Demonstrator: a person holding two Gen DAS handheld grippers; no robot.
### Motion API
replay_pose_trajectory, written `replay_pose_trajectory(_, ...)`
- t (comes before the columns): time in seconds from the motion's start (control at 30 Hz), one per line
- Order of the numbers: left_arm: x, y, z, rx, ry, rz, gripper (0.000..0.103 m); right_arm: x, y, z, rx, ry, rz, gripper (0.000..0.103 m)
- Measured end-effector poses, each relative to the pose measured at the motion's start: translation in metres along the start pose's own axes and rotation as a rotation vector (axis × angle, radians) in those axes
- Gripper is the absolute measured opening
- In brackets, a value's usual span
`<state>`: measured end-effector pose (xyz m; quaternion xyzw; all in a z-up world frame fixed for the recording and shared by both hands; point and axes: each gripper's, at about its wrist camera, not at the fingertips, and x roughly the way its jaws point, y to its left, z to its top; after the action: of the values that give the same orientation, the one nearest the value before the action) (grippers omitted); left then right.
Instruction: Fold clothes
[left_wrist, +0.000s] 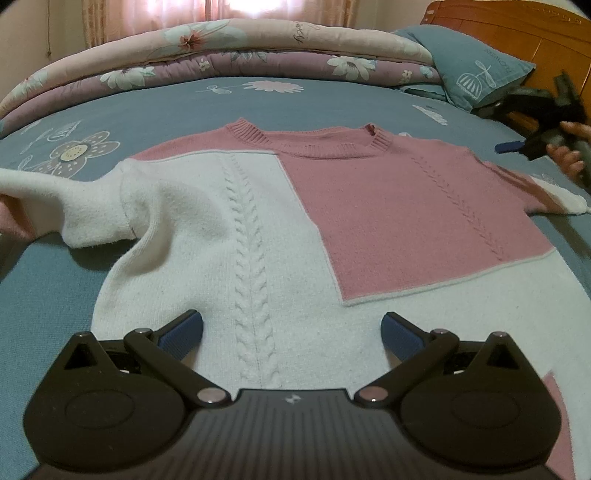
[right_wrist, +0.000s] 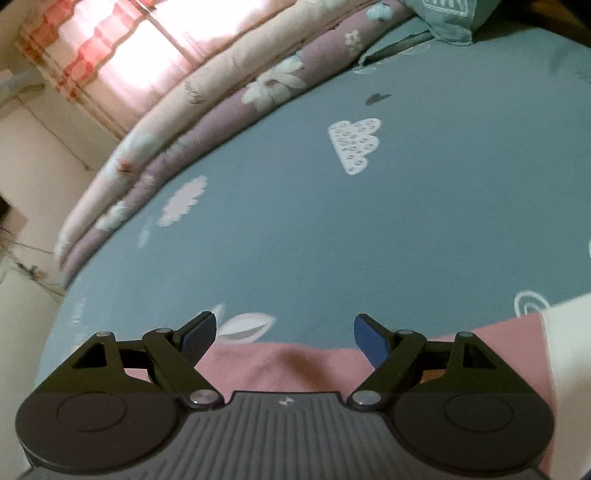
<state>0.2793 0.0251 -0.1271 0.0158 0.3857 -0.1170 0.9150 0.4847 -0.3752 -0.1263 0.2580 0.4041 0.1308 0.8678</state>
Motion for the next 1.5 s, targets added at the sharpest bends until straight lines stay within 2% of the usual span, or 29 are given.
replay_pose_trajectory(0.13, 0.0, 0.0, 0.0, -0.004, 0.0, -0.003, 0.102, -0.024, 0.013, -0.01, -0.04, -0.002, 0.006, 0.095)
replay_pose_trajectory(0.23, 0.0, -0.002, 0.0, 0.002, -0.001, 0.005, 0.102, -0.034, 0.016, -0.019, -0.059, 0.013, 0.0, 0.095)
replay_pose_trajectory(0.4, 0.0, -0.003, 0.0, -0.004, 0.0, 0.006, 0.102, -0.034, -0.032, -0.034, 0.08, 0.058, -0.116, 0.095)
replay_pose_trajectory(0.47, 0.0, -0.002, 0.0, -0.004, 0.001, 0.005, 0.102, -0.05, -0.049, -0.036, 0.143, 0.028, -0.103, 0.094)
replay_pose_trajectory(0.57, -0.001, -0.001, 0.001, -0.008, 0.002, 0.002, 0.102, -0.074, -0.056, -0.031, 0.196, -0.004, -0.288, 0.095)
replay_pose_trajectory(0.63, -0.001, -0.001, 0.001, -0.009, 0.002, 0.001, 0.102, -0.092, -0.05, -0.03, 0.196, -0.014, -0.355, 0.095)
replay_pose_trajectory(0.77, 0.0, -0.004, 0.0, 0.004, 0.0, 0.015, 0.102, -0.128, -0.009, -0.03, 0.149, -0.051, -0.322, 0.095)
replay_pose_trajectory(0.97, -0.001, -0.003, 0.0, 0.003, -0.001, 0.016, 0.102, -0.185, 0.092, -0.037, -0.033, -0.094, -0.298, 0.096)
replay_pose_trajectory(1.03, -0.001, -0.004, -0.001, -0.001, -0.002, 0.02, 0.102, -0.209, 0.128, -0.048, -0.096, -0.111, -0.307, 0.097)
replay_pose_trajectory(1.13, -0.001, -0.007, -0.002, 0.009, -0.006, 0.033, 0.102, -0.234, 0.171, -0.064, -0.156, -0.105, -0.364, 0.098)
replay_pose_trajectory(1.23, -0.002, -0.007, -0.002, 0.008, -0.001, 0.035, 0.102, -0.249, 0.206, -0.091, -0.212, -0.077, -0.361, 0.099)
replay_pose_trajectory(1.27, -0.003, -0.007, -0.002, 0.008, 0.001, 0.034, 0.102, -0.246, 0.214, -0.101, -0.232, -0.058, -0.342, 0.103)
replay_pose_trajectory(1.33, -0.003, -0.008, -0.003, 0.009, 0.0, 0.036, 0.102, -0.237, 0.228, -0.122, -0.271, -0.019, -0.297, 0.103)
replay_pose_trajectory(1.43, -0.004, -0.009, -0.004, 0.007, -0.004, 0.043, 0.102, -0.193, 0.226, -0.158, -0.275, 0.097, -0.278, 0.103)
replay_pose_trajectory(1.5, -0.006, -0.009, -0.005, 0.005, -0.004, 0.044, 0.102, -0.164, 0.221, -0.186, -0.26, 0.156, -0.216, 0.103)
